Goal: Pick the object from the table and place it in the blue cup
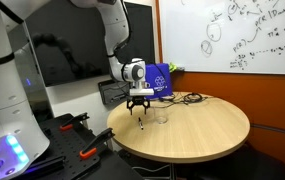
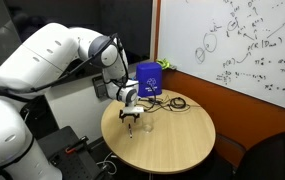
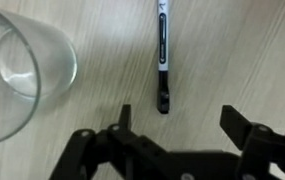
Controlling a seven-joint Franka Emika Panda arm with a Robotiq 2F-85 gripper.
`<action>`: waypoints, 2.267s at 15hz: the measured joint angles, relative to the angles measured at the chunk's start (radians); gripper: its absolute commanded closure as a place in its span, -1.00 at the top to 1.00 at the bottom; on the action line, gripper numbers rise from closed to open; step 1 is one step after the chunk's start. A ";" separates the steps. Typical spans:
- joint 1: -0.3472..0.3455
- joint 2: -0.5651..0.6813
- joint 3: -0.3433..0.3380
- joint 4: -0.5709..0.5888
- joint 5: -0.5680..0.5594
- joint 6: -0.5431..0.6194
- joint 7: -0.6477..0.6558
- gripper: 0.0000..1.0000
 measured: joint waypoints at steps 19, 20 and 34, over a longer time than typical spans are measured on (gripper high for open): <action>-0.036 0.086 0.047 0.100 0.000 -0.016 -0.052 -0.94; -0.065 0.079 0.078 0.100 0.000 -0.024 -0.099 -0.94; -0.474 0.014 0.396 0.166 0.353 -0.512 -1.043 -0.94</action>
